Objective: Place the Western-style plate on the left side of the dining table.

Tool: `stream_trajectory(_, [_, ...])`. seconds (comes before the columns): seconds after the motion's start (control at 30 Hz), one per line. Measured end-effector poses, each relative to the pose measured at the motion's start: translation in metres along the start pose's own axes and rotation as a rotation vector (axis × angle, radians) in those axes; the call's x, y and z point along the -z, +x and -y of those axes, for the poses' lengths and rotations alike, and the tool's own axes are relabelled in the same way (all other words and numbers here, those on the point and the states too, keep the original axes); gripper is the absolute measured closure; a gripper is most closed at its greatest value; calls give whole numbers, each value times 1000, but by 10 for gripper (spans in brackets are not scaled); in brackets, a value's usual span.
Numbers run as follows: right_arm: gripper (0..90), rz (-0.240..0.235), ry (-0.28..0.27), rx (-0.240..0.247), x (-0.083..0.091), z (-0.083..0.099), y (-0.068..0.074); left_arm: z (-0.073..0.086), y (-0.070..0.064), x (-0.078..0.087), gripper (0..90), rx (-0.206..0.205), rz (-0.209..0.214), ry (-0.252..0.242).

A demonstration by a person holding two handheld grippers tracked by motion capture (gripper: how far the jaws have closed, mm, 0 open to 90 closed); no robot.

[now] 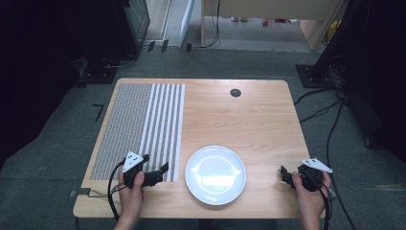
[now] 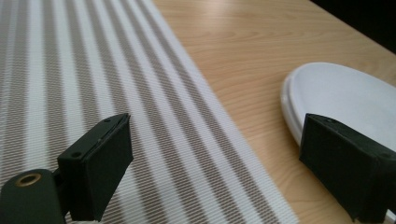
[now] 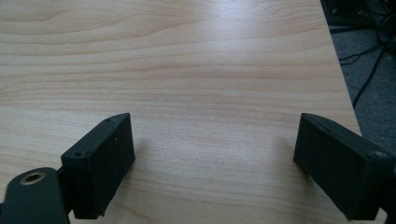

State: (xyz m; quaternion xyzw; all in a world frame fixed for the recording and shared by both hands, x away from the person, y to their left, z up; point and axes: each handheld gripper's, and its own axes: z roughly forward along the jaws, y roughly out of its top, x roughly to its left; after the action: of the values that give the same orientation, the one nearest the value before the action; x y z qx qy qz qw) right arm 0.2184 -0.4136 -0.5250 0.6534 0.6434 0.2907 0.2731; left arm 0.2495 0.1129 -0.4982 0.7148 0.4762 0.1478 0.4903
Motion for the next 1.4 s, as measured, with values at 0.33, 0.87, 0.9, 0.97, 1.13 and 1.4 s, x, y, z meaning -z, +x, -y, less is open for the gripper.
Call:
stream_trajectory(0.33, [154,-42,-58,21,4,-4,28,2,-12,0,98,-15,53,22])
stream_trajectory(0.87, [147,-240,-128,64,14,-10,68,9,-23,-7,98,-25,52,46])
stream_trajectory(0.9, [147,-250,-135,66,15,-10,71,9,-24,-7,98,-26,53,50])
stream_trajectory(0.97, [147,-279,-147,67,17,-11,76,10,-27,-8,99,-34,59,53])
stream_trajectory(1.13, [161,-336,-164,88,20,-12,88,10,-34,-10,99,-53,79,63])
stream_trajectory(1.4, [390,-345,-177,54,22,-12,105,9,-41,-10,103,-76,99,67])
